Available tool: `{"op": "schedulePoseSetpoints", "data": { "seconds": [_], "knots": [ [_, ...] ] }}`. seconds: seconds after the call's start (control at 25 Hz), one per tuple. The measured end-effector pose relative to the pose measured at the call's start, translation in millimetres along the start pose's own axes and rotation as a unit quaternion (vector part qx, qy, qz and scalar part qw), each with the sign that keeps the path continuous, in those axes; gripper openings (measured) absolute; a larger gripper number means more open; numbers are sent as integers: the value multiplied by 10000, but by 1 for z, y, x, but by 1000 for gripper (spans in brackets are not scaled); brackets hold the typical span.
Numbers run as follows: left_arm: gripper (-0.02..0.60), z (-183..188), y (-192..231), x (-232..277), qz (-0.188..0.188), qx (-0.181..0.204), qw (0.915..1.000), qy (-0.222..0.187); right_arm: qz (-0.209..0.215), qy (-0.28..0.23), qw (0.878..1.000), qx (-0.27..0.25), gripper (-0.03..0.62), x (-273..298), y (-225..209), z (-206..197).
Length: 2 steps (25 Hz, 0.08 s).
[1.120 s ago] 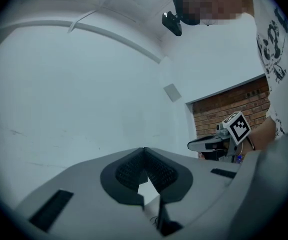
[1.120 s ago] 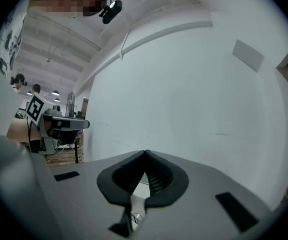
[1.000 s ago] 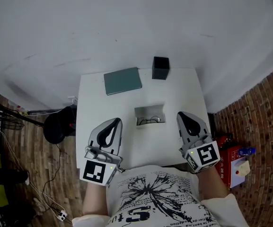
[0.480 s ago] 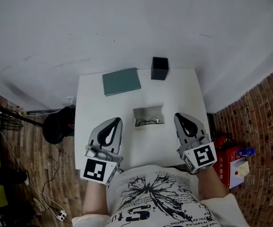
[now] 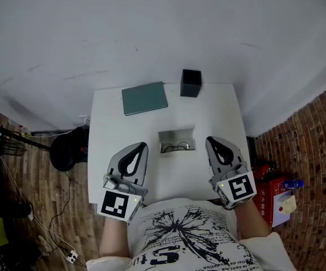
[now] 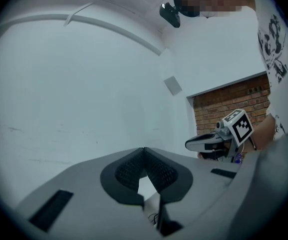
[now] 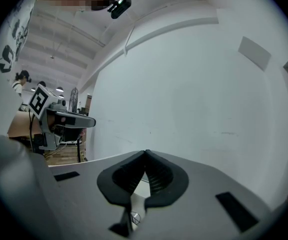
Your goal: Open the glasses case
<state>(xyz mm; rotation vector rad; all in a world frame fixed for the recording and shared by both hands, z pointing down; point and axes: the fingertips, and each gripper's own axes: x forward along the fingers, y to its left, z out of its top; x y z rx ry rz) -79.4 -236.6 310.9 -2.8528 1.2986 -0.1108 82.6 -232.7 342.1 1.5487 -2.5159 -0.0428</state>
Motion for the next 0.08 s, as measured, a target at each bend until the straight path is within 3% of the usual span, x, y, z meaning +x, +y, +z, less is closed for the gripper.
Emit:
{"op": "schedulePoseSetpoints", "data": {
  "seconds": [0.08],
  "knots": [
    [14,0,1,1,41,-38,10000,9,36,6,10000,-27,12,1,0,-1]
  ]
}}
